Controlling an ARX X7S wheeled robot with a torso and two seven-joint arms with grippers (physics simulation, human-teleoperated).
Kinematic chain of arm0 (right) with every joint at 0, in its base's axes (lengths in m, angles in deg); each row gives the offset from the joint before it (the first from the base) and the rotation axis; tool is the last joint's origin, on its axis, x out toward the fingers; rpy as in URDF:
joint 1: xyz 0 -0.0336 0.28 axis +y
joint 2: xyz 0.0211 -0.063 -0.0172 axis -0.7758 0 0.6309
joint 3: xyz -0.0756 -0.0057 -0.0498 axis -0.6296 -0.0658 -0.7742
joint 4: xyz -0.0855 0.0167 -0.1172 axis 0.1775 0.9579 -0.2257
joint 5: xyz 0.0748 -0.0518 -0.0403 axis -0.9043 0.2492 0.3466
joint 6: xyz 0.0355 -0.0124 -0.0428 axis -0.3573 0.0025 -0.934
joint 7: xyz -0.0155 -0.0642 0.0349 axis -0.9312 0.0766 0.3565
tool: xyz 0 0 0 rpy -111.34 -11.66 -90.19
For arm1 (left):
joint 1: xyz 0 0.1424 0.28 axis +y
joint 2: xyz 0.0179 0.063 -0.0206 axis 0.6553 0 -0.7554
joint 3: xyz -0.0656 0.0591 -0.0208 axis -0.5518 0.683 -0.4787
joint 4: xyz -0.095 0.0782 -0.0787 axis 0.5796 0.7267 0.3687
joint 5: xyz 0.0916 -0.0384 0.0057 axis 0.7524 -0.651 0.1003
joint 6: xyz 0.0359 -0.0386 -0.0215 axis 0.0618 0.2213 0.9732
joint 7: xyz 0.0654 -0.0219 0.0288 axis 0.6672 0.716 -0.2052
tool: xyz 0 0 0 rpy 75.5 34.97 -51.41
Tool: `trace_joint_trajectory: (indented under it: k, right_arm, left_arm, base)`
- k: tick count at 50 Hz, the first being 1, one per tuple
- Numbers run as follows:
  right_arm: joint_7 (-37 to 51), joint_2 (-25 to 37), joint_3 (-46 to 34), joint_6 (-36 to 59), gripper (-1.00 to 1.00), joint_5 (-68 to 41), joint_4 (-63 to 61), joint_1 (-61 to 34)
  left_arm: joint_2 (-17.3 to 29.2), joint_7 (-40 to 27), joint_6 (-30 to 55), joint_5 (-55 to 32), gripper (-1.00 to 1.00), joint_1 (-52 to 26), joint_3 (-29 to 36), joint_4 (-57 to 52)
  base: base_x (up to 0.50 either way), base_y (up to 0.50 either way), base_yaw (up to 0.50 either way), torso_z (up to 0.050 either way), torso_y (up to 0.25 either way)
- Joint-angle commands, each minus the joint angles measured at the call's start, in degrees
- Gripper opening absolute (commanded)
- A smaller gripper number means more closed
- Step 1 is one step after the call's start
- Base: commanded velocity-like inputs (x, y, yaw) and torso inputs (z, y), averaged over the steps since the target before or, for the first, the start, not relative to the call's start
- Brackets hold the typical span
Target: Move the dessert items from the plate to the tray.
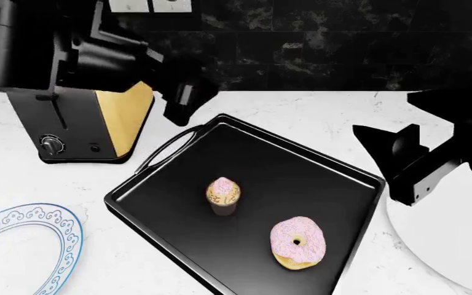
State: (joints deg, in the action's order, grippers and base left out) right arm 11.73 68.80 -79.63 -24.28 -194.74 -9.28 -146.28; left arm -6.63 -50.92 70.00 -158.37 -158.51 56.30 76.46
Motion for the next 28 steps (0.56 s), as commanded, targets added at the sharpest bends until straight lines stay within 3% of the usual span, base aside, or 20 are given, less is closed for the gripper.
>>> trace_joint_trajectory:
  k: [1, 18, 28]
  right_arm:
    - [2.0, 2.47, 1.74, -0.08, 1.0, -0.63, -1.48, -1.78]
    - [1.03, 9.95, 5.37, -5.71, 1.0, 0.38, -5.25, -2.24]
    - [0.1, 13.79, 5.09, -10.68, 1.0, 1.71, -7.52, -0.14]
  left_arm:
    - [10.71, -8.32, -7.02, 1.58, 1.0, 2.12, -5.39, -14.46]
    - [25.98, -10.75, -18.94, 1.36, 1.0, 11.94, -11.66, -29.89]
    - [31.12, -12.59, -27.03, 2.53, 1.0, 17.18, -14.16, -35.45]
  base:
    - [0.0, 0.0, 0.0, 0.0, 0.0]
    - [0.0, 0.0, 0.0, 0.0, 0.0]
    - [0.0, 0.0, 0.0, 0.0, 0.0]
